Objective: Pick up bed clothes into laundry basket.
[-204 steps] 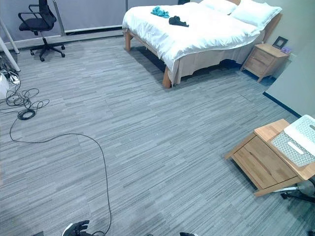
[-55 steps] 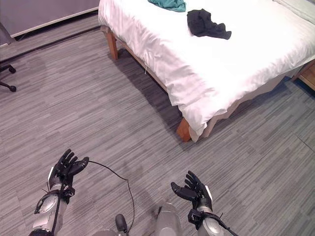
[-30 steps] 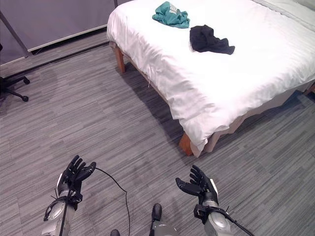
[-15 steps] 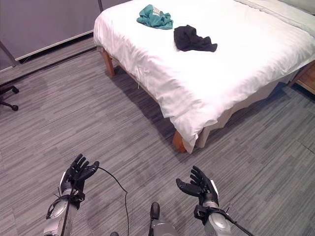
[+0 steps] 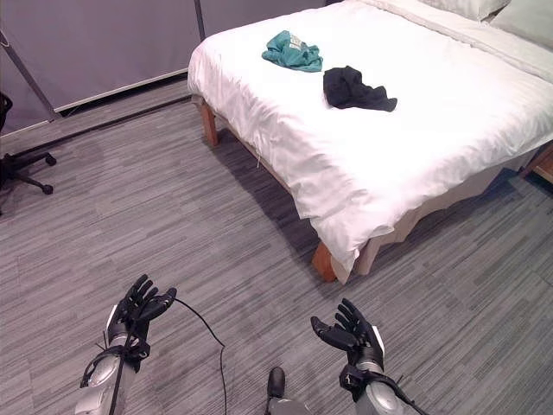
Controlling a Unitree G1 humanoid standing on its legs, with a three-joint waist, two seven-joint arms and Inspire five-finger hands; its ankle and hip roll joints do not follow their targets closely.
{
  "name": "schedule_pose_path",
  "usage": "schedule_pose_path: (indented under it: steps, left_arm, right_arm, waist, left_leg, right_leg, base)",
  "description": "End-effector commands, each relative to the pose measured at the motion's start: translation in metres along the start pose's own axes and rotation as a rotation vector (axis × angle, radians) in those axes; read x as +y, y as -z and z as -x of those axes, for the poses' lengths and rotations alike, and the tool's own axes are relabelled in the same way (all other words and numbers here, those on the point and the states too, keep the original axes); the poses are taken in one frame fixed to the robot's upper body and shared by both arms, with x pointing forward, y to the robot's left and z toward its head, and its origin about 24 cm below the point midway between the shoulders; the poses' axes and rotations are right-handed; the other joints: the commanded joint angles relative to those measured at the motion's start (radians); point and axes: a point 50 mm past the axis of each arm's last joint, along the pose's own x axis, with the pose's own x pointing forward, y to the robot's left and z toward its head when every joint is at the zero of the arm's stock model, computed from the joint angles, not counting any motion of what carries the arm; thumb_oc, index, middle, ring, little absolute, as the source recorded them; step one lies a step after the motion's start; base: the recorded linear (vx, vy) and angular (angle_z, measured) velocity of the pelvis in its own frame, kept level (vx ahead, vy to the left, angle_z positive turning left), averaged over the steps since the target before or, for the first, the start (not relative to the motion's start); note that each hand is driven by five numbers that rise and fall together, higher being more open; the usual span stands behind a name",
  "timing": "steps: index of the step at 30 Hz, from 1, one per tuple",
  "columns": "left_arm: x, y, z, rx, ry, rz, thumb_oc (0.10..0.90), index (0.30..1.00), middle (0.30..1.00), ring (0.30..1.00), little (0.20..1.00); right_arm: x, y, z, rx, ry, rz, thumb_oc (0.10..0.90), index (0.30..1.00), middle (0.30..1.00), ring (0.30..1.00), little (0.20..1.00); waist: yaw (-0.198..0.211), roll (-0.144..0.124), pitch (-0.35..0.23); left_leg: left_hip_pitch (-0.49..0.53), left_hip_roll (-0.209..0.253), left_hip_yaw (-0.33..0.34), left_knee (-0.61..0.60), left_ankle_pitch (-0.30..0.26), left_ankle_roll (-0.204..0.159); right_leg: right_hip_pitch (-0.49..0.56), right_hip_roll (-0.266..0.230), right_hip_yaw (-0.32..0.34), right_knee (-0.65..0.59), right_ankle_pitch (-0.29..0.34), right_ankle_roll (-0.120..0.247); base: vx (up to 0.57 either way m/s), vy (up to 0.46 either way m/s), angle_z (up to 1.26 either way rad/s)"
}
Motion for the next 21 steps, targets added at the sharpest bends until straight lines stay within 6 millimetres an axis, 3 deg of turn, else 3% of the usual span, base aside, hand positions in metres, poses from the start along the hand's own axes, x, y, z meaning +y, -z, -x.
schedule_pose_path:
  steps: [1, 10, 11, 12, 17, 18, 21]
  left_arm:
    - [-0.005, -0.046, -0.012, -0.201, 0.044, -0.047, 0.8, 0.9, 0.9, 0.9, 0.9]
    - [0.001, -0.052, -0.011, -0.228, 0.015, 0.002, 0.8, 0.9, 0.9, 0.9, 0.9]
    - [0.0, -0.054, -0.012, -0.238, 0.014, 0.023, 0.8, 0.9, 0.9, 0.9, 0.9]
    - [0.0, -0.054, -0.012, -0.238, 0.015, 0.023, 0.8, 0.9, 0.9, 0.9, 0.9]
    - [0.002, -0.061, -0.014, -0.264, 0.017, 0.037, 0.8, 0.9, 0.9, 0.9, 0.9]
    - [0.007, -0.061, -0.012, -0.265, 0.001, 0.046, 0.8, 0.9, 0.9, 0.9, 0.9]
    - [0.012, -0.057, -0.01, -0.253, -0.024, 0.06, 0.8, 0.9, 0.9, 0.9, 0.9]
  right_arm:
    - [0.01, -0.041, -0.01, -0.211, -0.038, -0.044, 0.8, 0.9, 0.9, 0.9, 0.9]
    - [0.002, -0.034, -0.008, -0.185, 0.003, -0.045, 0.8, 0.9, 0.9, 0.9, 0.9]
    - [-0.001, -0.036, -0.008, -0.199, 0.02, -0.073, 0.8, 0.9, 0.9, 0.9, 0.9]
    - [-0.001, -0.036, -0.008, -0.199, 0.02, -0.073, 0.8, 0.9, 0.9, 0.9, 0.9]
    - [-0.003, -0.044, -0.009, -0.224, 0.009, -0.073, 0.8, 0.9, 0.9, 0.9, 0.9]
    - [-0.005, -0.048, -0.01, -0.228, 0.005, -0.052, 0.8, 0.9, 0.9, 0.9, 0.9]
    - [-0.006, -0.048, -0.01, -0.225, 0.01, -0.053, 0.8, 0.9, 0.9, 0.9, 0.9]
  waist:
    - [0.017, -0.037, -0.066]
    - [0.019, -0.03, -0.052]
    - [0.019, -0.034, -0.037]
    - [0.017, -0.033, -0.039]
    - [0.037, -0.055, 0.027]
    - [0.049, -0.066, 0.035]
    - [0.06, -0.066, 0.036]
  left_leg:
    - [-0.074, -0.008, -0.017, 0.005, 0.073, -0.035]
    - [-0.077, 0.004, -0.038, 0.075, 0.065, -0.043]
    - [-0.118, 0.016, -0.049, 0.159, 0.076, -0.054]
    - [-0.125, 0.017, -0.052, 0.168, 0.072, -0.055]
    - [-0.34, 0.058, -0.102, 0.602, 0.249, -0.13]
    - [-0.392, 0.058, -0.107, 0.694, 0.249, -0.124]
    - [-0.429, 0.078, -0.103, 0.694, 0.242, -0.114]
  right_leg:
    - [0.112, -0.06, -0.006, 0.091, -0.122, 0.104]
    - [0.135, -0.057, -0.008, 0.134, -0.158, 0.087]
    - [0.139, -0.055, -0.004, 0.142, -0.17, 0.074]
    - [0.136, -0.055, -0.006, 0.143, -0.171, 0.073]
    - [0.158, -0.053, 0.006, 0.165, -0.198, 0.02]
    - [0.166, -0.065, 0.017, 0.173, -0.212, 0.008]
    - [0.175, -0.077, 0.027, 0.188, -0.225, 0.01]
  base:
    - [0.0, 0.0, 0.0]
    - [0.0, -0.062, 0.04]
    - [-0.05, -0.112, 0.19]
    - [-0.07, -0.133, 0.25]
    - [-0.04, -0.145, 0.06]
    - [0.03, -0.085, -0.37]
    - [0.1, -0.022, -0.41]
